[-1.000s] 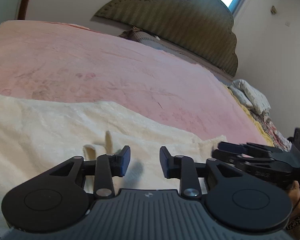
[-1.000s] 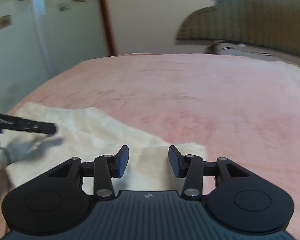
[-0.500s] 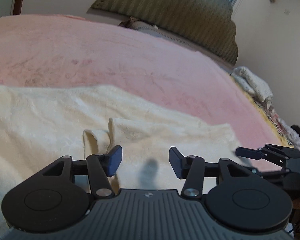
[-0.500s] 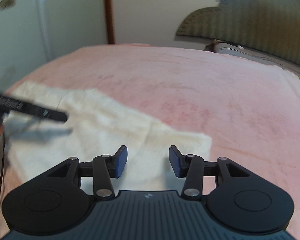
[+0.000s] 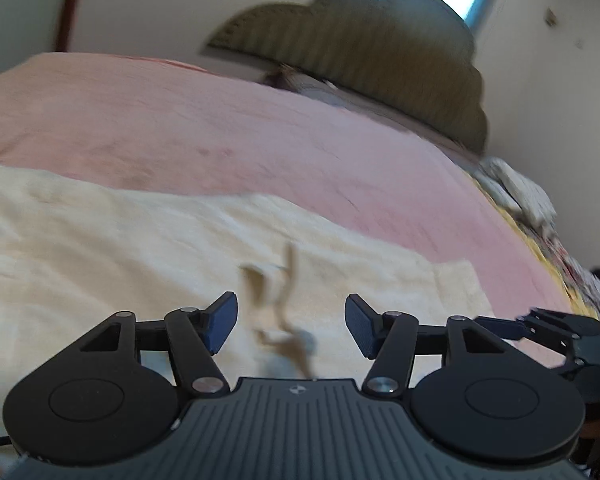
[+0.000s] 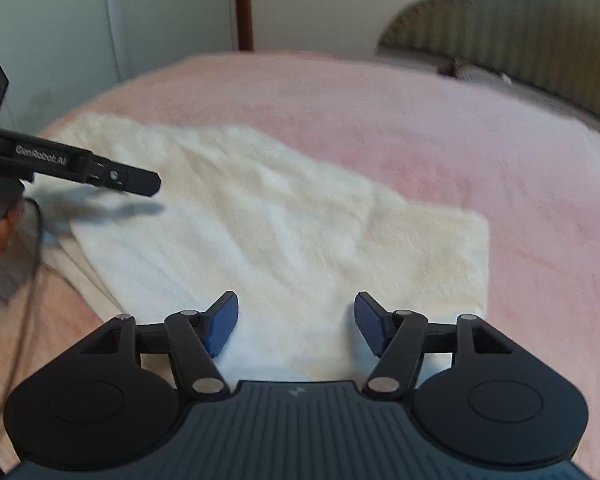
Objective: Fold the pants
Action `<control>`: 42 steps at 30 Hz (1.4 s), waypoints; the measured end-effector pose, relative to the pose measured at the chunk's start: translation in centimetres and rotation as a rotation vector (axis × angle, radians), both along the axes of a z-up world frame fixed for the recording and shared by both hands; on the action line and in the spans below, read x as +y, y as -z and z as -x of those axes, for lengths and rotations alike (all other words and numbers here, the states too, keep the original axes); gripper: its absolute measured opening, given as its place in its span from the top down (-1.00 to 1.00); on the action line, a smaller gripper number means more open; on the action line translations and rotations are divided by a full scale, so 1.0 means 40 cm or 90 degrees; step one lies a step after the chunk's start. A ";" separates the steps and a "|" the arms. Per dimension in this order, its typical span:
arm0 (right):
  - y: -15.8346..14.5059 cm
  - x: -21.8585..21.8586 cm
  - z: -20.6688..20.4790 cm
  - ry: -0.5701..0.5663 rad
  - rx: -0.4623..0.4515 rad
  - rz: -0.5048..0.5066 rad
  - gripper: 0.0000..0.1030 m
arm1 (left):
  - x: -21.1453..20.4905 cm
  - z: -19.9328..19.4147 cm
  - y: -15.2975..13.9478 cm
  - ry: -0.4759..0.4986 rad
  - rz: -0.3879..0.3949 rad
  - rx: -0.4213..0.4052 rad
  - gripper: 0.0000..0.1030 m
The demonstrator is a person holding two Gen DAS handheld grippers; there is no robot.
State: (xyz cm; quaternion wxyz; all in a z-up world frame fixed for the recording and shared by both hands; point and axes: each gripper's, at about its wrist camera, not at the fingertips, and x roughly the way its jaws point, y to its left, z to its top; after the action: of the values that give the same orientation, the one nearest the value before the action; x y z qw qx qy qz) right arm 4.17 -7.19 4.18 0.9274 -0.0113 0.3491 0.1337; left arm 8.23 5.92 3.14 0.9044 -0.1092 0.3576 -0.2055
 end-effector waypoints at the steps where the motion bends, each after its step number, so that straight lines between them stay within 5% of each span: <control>1: -0.020 0.020 0.001 -0.015 -0.017 -0.009 -0.24 | 0.032 0.007 -0.010 -0.023 -0.005 -0.003 -0.28; 8: -0.082 0.244 -0.026 -0.179 -0.106 0.012 -0.24 | 0.301 0.090 -0.047 -0.218 -0.060 -0.002 -0.40; 17: -0.043 0.503 -0.029 -0.345 -0.147 0.131 -0.24 | 0.570 0.193 -0.163 -0.484 -0.288 -0.041 -0.50; 24: 0.008 0.663 -0.008 -0.415 -0.197 0.252 -0.24 | 0.522 0.165 -0.135 -0.302 -0.070 0.036 -0.67; 28: 0.048 0.730 0.019 -0.424 -0.260 0.341 -0.24 | 0.510 0.148 -0.102 -0.295 0.005 0.094 -0.67; 31: 0.057 0.778 0.021 -0.423 -0.305 0.373 -0.22 | 0.545 0.137 -0.060 -0.305 0.112 0.158 -0.67; 33: 0.067 0.813 0.016 -0.431 -0.333 0.392 -0.08 | 0.568 0.142 -0.030 -0.312 0.194 0.183 -0.70; 35: 0.078 0.850 0.003 -0.440 -0.345 0.408 0.37 | 0.590 0.141 -0.009 -0.327 0.252 0.193 -0.78; 39: 0.080 0.876 -0.035 -0.445 -0.347 0.393 0.58 | 0.622 0.110 0.023 -0.326 0.373 0.212 -0.88; 42: 0.024 0.833 -0.070 -0.431 -0.300 0.276 0.72 | 0.625 0.058 0.044 -0.294 0.439 0.222 -0.90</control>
State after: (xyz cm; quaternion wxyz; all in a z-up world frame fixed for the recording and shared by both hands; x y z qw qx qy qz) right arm 6.98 26.15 3.21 0.8620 -0.3481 0.1255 0.3465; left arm 5.92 30.90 1.37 0.7635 -0.5144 0.3814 -0.0840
